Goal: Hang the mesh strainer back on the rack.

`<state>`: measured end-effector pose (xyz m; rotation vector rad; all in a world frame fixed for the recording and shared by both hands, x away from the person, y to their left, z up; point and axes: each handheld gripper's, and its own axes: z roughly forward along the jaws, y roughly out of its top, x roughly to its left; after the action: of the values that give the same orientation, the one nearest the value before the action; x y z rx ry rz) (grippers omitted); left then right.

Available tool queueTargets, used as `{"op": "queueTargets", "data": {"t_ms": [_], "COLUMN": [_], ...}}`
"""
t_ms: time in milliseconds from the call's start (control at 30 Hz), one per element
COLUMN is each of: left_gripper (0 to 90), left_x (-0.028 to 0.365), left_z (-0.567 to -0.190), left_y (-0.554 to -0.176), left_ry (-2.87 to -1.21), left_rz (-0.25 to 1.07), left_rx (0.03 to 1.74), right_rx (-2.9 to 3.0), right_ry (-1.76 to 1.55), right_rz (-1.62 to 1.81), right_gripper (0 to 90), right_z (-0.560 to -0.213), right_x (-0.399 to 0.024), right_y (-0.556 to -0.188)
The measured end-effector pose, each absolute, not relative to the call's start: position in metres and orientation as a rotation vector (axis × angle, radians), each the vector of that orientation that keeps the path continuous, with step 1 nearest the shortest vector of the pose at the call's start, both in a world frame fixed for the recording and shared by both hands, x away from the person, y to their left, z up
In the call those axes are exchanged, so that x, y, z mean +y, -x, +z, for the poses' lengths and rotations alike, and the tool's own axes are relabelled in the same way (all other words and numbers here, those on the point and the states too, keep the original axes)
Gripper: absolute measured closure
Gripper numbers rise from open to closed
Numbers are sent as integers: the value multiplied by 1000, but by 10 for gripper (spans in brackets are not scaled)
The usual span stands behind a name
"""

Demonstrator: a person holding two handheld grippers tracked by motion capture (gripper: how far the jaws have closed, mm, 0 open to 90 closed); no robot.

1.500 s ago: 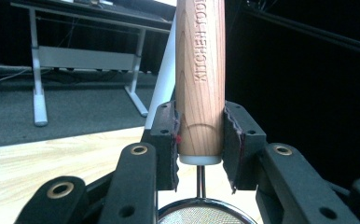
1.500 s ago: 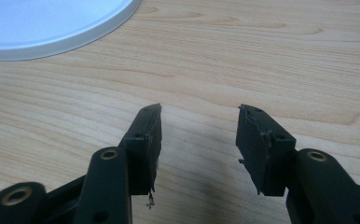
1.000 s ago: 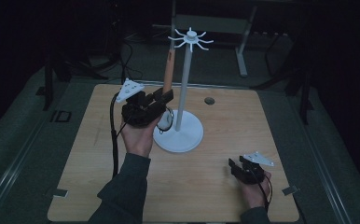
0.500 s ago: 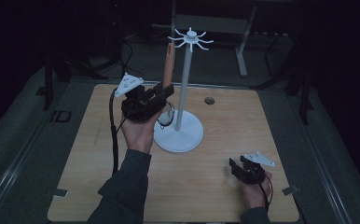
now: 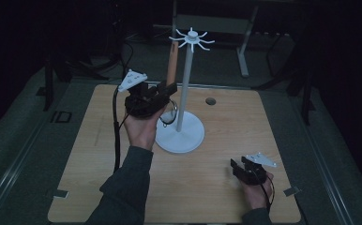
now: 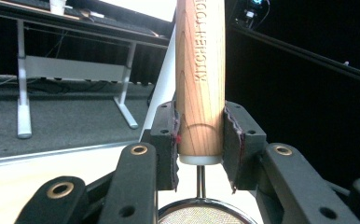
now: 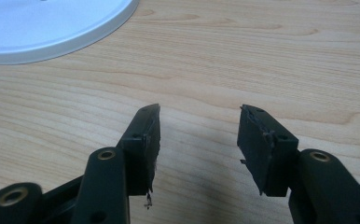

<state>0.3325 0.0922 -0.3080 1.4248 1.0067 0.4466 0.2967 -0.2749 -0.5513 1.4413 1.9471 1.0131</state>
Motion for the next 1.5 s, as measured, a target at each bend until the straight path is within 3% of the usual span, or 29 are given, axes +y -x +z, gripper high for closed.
{"op": "queueTargets", "data": {"t_ms": [800, 900, 967, 1500], "left_gripper": [681, 657, 574, 539], "left_x": [80, 80, 82, 91], "left_z": [-307, -309, -310, -309], "left_y": [-352, -354, -354, -345], "left_ry": [-1475, -1484, -1468, -1431], "left_rz": [397, 399, 409, 432], "left_rx": [1017, 1029, 1040, 1030], "right_rx": [1945, 1944, 1945, 1947], "right_ry": [-1442, -1442, -1441, -1439], "right_rz": [1016, 1016, 1016, 1014], "right_gripper": [482, 482, 482, 481], "right_z": [-551, -551, -551, -551], "right_x": [-275, -276, -276, -275], "right_y": [-297, -297, -297, -297]}}
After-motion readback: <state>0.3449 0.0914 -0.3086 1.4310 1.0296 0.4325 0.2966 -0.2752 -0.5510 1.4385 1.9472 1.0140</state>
